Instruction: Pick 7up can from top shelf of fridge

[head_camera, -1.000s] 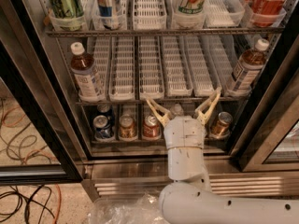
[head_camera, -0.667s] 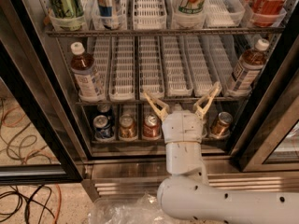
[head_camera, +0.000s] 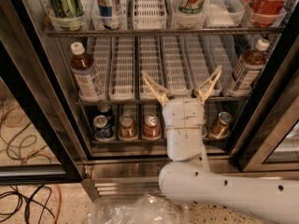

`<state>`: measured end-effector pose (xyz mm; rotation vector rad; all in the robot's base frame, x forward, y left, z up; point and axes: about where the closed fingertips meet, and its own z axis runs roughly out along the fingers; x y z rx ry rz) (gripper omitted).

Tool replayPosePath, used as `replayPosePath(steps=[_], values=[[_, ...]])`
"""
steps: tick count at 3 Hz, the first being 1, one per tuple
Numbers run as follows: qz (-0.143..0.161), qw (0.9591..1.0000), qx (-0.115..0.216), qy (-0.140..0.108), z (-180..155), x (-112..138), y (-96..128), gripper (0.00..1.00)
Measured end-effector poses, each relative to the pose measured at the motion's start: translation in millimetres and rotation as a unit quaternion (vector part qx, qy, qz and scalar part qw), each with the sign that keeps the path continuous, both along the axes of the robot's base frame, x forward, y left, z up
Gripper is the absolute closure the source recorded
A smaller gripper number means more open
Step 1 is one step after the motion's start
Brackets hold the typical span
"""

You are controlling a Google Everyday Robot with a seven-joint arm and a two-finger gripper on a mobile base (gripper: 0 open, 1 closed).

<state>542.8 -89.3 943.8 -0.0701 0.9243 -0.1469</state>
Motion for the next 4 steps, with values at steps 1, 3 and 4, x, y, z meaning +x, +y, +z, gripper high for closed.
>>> replayPosePath(steps=[1, 3, 4], values=[[-0.001, 1.0000, -0.007, -0.002, 2, 1, 1, 0.00], [-0.001, 0.9988, 0.008, -0.048, 32, -3, -3, 0.00], [0.002, 0.9972, 0.018, -0.073, 49, -7, -3, 0.00]])
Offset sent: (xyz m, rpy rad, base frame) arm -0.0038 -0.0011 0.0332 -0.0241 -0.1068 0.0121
